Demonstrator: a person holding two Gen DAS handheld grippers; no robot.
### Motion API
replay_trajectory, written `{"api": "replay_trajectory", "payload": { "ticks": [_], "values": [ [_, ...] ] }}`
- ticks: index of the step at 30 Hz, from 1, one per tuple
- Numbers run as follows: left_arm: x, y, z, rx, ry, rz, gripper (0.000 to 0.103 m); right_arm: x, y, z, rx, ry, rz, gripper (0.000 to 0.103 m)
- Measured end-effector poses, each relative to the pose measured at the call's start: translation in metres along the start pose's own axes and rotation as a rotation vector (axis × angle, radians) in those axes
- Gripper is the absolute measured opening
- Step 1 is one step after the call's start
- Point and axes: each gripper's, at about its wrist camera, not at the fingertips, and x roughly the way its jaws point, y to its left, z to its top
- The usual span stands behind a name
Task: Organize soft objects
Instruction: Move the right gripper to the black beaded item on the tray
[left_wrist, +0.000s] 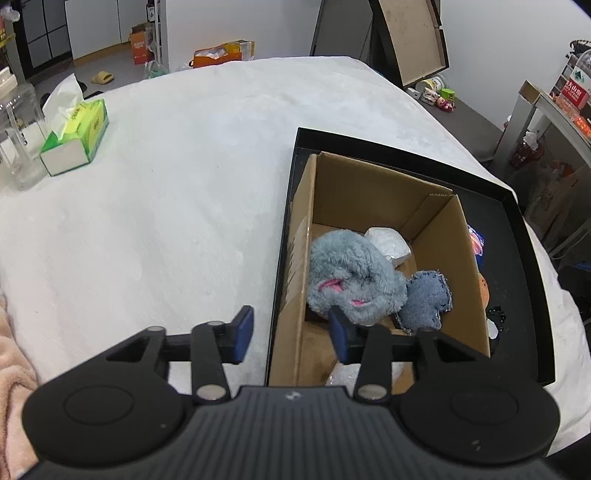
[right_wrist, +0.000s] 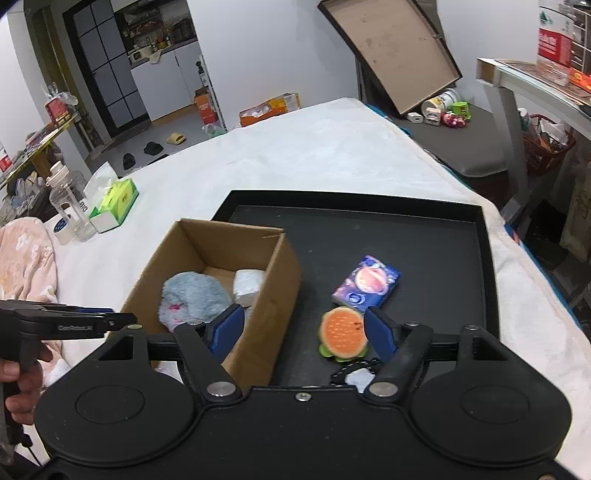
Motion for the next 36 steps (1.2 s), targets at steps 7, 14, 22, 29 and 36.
{"api": "replay_trajectory", "payload": {
  "ticks": [7, 14, 22, 29, 36],
  "values": [
    [-0.001, -0.011, 0.002, 0.015, 0.004, 0.039, 0.056, 0.000, -0.027, 0.001, 0.040, -0.013, -0.002, 0.073],
    [-0.001, -0.019, 0.004, 0.022, -0.002, 0.059, 0.064, 0.008, -0.049, -0.002, 0.073, -0.013, 0.007, 0.079],
    [0.003, -0.030, 0.006, 0.042, 0.012, 0.080, 0.067, 0.028, -0.066, -0.027, 0.121, 0.024, 0.043, 0.080],
    [0.010, -0.039, 0.009, 0.035, 0.026, 0.105, 0.067, 0.040, -0.071, -0.049, 0.109, 0.071, 0.090, 0.080],
    [0.013, -0.049, 0.011, 0.040, 0.033, 0.134, 0.067, 0.051, -0.070, -0.058, 0.067, 0.092, 0.104, 0.080]
  ]
}}
